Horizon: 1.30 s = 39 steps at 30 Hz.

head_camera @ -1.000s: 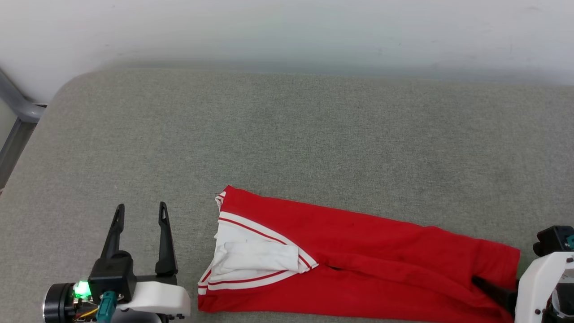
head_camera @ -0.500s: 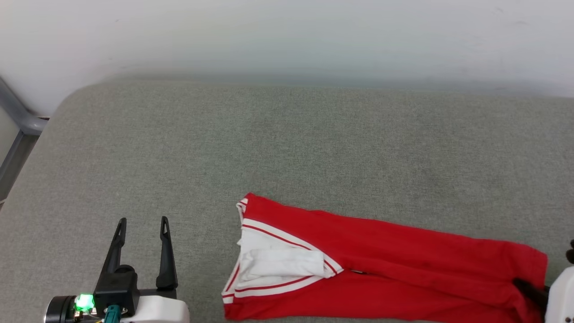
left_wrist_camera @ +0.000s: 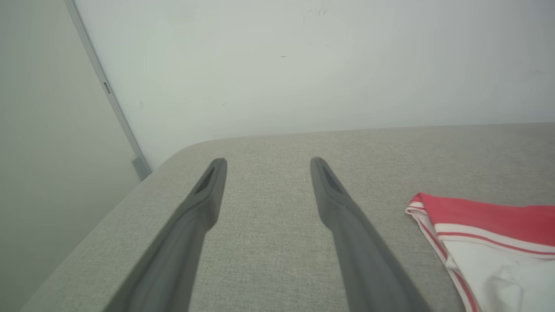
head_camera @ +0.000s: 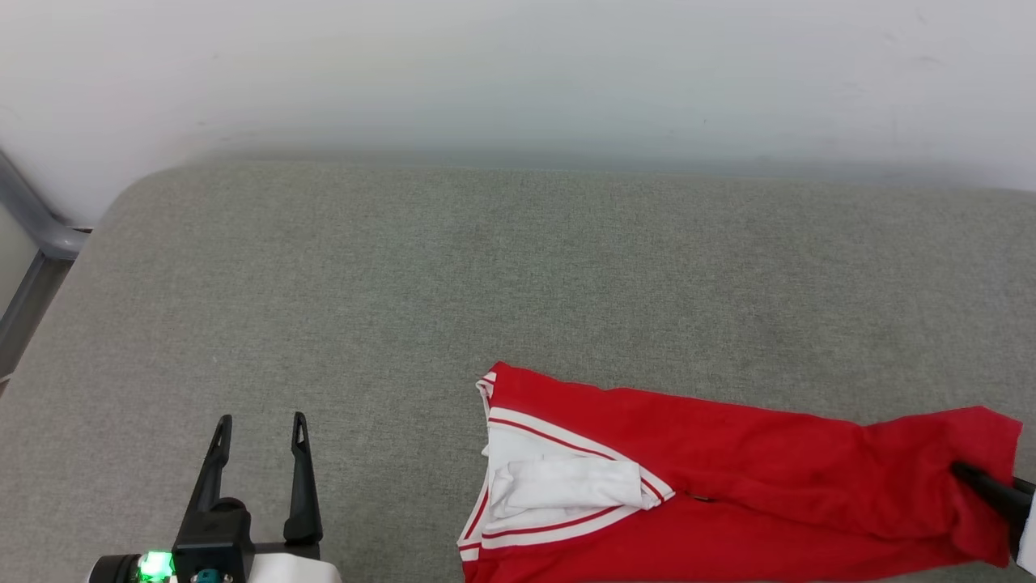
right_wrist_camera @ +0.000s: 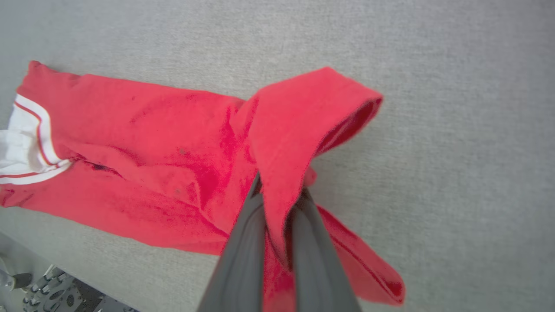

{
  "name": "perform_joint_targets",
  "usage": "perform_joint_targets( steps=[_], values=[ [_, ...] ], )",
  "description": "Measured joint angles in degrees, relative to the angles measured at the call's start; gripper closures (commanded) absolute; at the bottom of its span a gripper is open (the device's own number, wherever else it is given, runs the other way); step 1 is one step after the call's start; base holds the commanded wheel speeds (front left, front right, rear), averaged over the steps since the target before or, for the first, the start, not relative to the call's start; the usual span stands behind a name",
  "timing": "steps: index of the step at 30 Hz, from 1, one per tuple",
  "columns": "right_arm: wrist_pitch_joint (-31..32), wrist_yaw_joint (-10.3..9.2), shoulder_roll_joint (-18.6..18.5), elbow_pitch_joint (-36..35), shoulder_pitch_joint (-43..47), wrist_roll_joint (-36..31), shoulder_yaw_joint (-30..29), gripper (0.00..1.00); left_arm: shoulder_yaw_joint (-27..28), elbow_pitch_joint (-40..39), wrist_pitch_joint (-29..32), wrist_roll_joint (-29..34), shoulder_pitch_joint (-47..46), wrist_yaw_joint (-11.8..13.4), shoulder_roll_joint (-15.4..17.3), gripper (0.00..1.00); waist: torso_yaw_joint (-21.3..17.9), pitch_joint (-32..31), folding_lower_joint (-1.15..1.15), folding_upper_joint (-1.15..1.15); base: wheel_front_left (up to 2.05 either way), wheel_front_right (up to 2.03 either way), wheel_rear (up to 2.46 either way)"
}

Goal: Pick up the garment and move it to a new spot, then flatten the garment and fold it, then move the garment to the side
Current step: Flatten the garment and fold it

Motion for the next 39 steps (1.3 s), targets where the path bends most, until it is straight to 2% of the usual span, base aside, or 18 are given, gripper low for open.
perform_joint_targets(
  steps=[4,8,12,18,20,28,32,39],
  values=[
    [1.4,0.00,0.9,-7.6,1.9,2.8,-1.5,1.00,0.3,-0.1,0.0,0.6,0.6,-0.7,-1.0,0.00,0.1,-0.1,0.00,0.00,0.00,0.00,0.00],
    [3.5,0.00,3.4,-13.8,2.5,2.6,-1.8,1.00,0.9,-0.3,0.0,1.2,0.5,-1.1,-1.8,0.00,0.3,0.3,0.00,0.00,0.00,0.00,0.00],
    [6.2,-0.01,6.7,-17.4,1.4,-0.9,-0.9,1.00,1.2,-0.3,0.0,1.8,-0.3,-1.6,-2.7,0.00,0.7,0.9,0.00,0.00,0.00,0.00,0.00],
    [10.4,-0.01,12.7,-18.5,-4.5,-7.4,3.6,1.00,1.1,-0.2,0.0,2.5,-1.4,-2.4,-3.8,0.00,1.5,2.3,0.00,0.00,0.00,0.00,0.00],
    [12.3,-0.01,15.7,-17.9,-8.1,-10.0,7.2,1.00,1.1,0.0,0.0,2.7,-2.0,-2.7,-4.3,0.00,1.8,3.2,0.00,0.00,0.00,0.00,0.00],
    [14.8,-0.01,21.8,-11.9,-18.9,-15.7,17.7,1.00,1.1,0.5,0.0,3.2,-4.3,-3.8,-5.0,0.00,2.5,5.7,0.01,0.00,0.00,0.00,0.00],
    [15.6,-0.01,25.3,-6.6,-23.2,-16.8,21.6,1.00,1.1,0.7,0.0,3.4,-5.4,-4.1,-5.4,0.00,2.8,6.9,0.01,0.00,0.00,0.00,0.00],
    [13.3,-0.01,30.9,4.6,-27.8,-17.6,26.8,1.00,0.7,1.4,0.0,3.8,-7.0,-4.8,-6.2,0.00,3.8,8.6,0.01,0.00,0.00,0.00,0.00]
  ],
)
